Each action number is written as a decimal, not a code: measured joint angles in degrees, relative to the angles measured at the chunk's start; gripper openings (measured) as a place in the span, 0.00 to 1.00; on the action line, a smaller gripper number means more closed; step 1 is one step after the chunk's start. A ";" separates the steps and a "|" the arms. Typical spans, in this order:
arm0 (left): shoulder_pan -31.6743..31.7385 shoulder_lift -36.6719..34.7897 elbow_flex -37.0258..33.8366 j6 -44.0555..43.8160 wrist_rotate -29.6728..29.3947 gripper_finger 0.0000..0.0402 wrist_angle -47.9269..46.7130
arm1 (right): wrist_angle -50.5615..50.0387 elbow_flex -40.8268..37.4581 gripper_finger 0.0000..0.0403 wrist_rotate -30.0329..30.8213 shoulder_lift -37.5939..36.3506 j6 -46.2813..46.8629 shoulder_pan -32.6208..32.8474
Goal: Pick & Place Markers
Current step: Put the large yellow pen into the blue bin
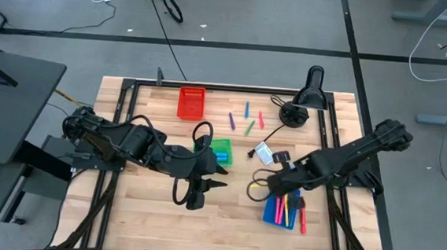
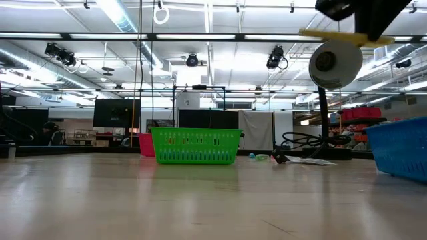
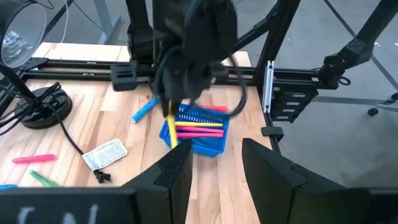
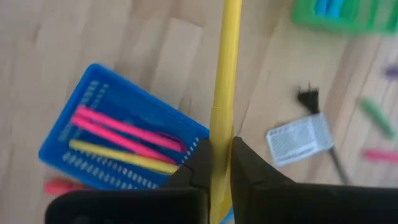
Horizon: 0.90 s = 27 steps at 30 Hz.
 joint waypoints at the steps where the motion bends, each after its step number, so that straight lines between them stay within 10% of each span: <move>1: 0.02 0.00 0.00 0.02 0.00 0.36 -0.02 | -0.02 0.00 0.04 -0.01 -0.68 -2.16 0.61; 27: 0.00 0.00 0.00 -1.64 -0.02 0.36 0.11 | 0.60 -1.01 0.04 -3.87 -5.83 -34.53 12.75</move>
